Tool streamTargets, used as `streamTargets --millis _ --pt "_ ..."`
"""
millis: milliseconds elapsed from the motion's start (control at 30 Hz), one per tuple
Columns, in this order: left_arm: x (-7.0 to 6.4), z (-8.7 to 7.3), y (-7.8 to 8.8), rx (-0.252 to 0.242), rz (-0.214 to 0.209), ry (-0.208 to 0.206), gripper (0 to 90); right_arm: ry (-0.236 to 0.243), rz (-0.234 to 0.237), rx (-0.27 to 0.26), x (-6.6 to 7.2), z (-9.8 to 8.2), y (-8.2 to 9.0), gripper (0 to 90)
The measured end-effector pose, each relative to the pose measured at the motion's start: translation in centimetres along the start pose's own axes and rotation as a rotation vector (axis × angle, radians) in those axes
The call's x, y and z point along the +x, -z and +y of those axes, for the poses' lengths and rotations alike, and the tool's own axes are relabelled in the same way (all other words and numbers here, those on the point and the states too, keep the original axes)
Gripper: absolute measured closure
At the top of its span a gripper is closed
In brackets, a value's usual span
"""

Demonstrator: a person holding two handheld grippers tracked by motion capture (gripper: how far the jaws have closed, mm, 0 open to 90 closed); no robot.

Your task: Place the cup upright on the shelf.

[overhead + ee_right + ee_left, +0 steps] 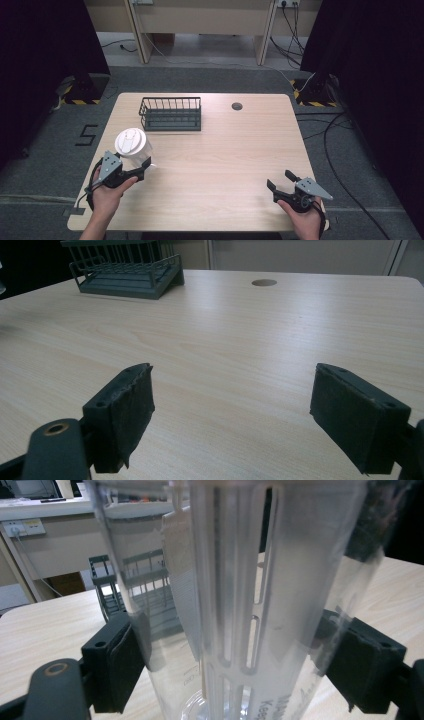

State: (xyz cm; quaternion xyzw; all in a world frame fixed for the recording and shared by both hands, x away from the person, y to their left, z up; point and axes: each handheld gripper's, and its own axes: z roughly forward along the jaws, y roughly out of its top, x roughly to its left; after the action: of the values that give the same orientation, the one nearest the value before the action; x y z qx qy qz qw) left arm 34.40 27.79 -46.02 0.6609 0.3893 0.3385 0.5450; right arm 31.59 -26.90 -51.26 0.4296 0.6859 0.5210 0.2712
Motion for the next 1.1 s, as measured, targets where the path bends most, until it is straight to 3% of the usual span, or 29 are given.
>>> streamTargets --millis 1100 --pt "1.1 3.3 -4.2 -0.021 -0.002 -0.015 17.5 0.0 -0.001 0.002 0.0 0.0 0.0 18.4"
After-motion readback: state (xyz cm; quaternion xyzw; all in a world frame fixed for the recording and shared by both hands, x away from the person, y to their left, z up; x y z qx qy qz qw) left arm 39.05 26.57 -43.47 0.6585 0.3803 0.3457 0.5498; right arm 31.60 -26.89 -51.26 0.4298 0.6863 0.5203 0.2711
